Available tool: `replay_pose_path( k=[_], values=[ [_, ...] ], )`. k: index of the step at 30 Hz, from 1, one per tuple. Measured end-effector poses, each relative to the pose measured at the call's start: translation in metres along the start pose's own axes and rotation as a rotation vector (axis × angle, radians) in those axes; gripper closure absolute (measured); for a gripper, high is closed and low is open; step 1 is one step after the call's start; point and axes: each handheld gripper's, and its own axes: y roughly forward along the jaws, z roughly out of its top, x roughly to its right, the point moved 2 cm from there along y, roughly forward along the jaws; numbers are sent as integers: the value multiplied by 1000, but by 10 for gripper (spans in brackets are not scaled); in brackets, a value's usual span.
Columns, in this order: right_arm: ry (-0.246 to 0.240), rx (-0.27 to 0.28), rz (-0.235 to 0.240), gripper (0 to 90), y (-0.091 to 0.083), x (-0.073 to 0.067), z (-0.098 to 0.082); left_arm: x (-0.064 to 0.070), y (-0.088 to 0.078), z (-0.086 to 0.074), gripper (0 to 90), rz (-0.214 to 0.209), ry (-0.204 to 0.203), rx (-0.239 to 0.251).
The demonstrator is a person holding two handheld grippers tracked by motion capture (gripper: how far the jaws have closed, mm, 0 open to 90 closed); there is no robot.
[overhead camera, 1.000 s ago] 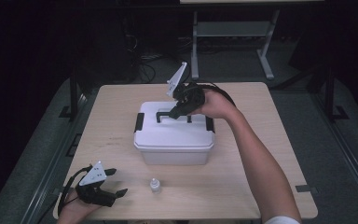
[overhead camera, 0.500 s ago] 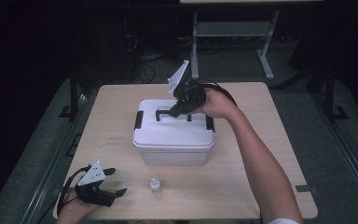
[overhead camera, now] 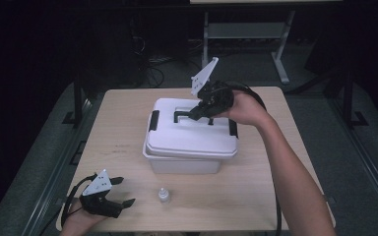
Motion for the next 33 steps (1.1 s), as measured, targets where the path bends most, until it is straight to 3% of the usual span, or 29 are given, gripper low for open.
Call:
replay_pose_path(
  k=[10,18,33],
  values=[
    [18,5,-44,836,-26,-6,-18,1,-2,1,152,7,4,12],
    [39,4,-58,836,-34,-10,-33,2,-2,3,152,14,10,29],
    [98,1,-92,836,-60,-22,-73,4,3,3,152,-4,16,3]
  ],
)
